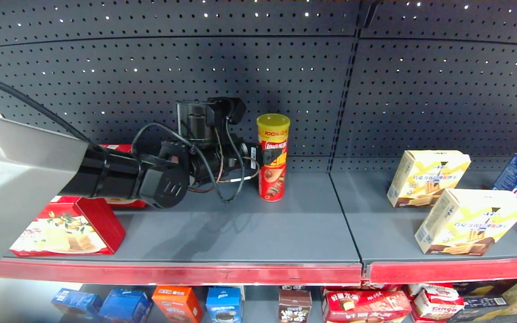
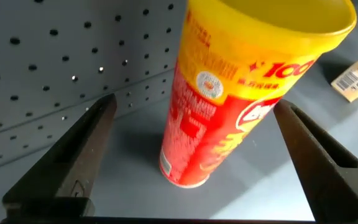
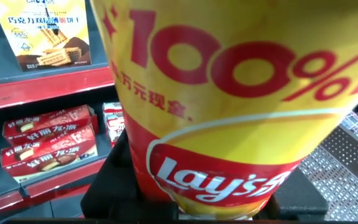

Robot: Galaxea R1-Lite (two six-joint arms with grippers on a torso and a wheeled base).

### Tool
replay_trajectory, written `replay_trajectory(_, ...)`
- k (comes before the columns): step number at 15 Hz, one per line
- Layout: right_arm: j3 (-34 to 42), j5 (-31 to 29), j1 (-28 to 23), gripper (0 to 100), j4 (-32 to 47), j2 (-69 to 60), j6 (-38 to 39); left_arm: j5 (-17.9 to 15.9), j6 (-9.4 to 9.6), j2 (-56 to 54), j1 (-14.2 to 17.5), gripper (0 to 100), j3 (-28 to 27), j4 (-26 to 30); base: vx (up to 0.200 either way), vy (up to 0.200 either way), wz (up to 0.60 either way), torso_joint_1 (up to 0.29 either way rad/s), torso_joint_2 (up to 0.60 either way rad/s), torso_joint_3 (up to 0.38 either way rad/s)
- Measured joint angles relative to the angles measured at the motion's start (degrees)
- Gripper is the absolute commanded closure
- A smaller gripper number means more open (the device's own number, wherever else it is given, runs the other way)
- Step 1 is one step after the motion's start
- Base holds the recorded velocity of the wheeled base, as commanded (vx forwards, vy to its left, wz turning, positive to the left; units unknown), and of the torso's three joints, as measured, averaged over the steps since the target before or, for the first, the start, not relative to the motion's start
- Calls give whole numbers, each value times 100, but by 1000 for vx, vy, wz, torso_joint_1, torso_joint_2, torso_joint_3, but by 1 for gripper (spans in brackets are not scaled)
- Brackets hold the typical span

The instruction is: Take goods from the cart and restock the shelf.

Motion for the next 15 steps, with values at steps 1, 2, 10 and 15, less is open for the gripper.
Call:
replay_trajectory(1,5,0,-5,100,16,-20,-33,2,-2,78,-7,0,-113,-1,0,0,0,0,0,0)
replay_trajectory(2,7,1,-5,100,62,-46,-130,20,-2,179,-13,0,-255,-1,0,0,0,0,0,0)
replay_trajectory(10,5,4,-16,100,90,-118,-213,57,-5,563,-22,0,-642,-22,0,0,0,0,0,0)
replay_trajectory(15,-6,1,-16,100,111,-141,-213,189,-9,817,-187,0,-955,49,0,0,0,0,0,0)
